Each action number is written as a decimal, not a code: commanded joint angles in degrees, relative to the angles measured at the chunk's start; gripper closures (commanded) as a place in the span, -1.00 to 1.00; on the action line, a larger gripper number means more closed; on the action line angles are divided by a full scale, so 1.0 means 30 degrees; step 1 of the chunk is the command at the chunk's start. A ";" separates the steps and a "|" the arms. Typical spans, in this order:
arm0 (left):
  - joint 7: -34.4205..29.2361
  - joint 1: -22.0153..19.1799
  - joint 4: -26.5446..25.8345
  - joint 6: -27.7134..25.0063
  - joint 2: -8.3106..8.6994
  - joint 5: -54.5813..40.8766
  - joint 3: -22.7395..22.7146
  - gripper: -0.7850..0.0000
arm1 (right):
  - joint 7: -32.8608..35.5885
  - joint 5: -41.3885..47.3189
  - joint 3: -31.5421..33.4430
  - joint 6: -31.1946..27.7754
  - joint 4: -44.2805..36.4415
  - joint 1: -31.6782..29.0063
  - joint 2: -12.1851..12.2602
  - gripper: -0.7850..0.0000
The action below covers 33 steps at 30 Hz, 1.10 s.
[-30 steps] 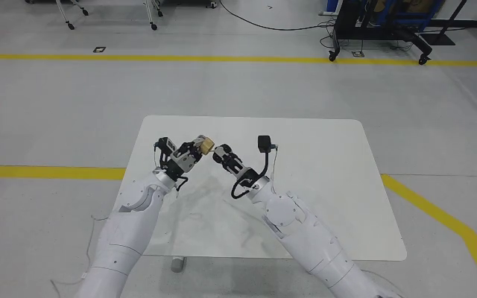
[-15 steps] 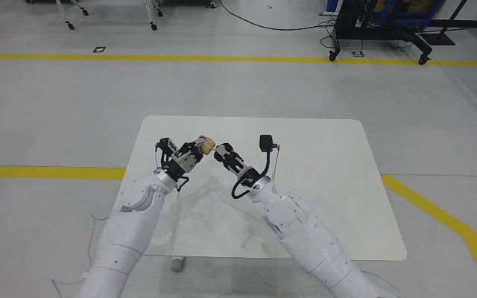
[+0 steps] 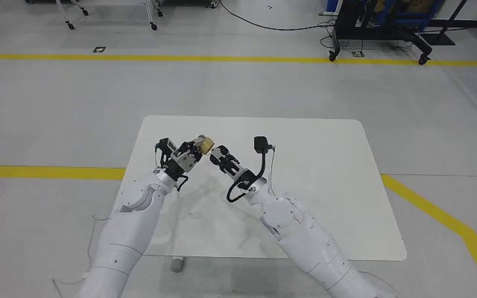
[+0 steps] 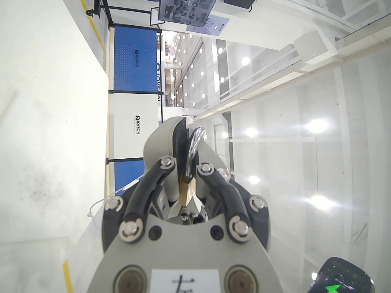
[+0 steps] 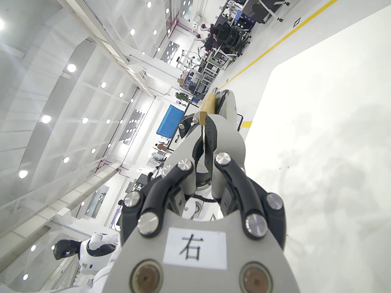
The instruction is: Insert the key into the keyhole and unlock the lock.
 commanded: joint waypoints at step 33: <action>-0.0968 -0.0635 0.0276 0.4360 0.0124 0.0431 0.0358 1.00 | -0.3074 -1.1286 0.0891 -0.2322 0.0991 0.0206 0.0433 1.00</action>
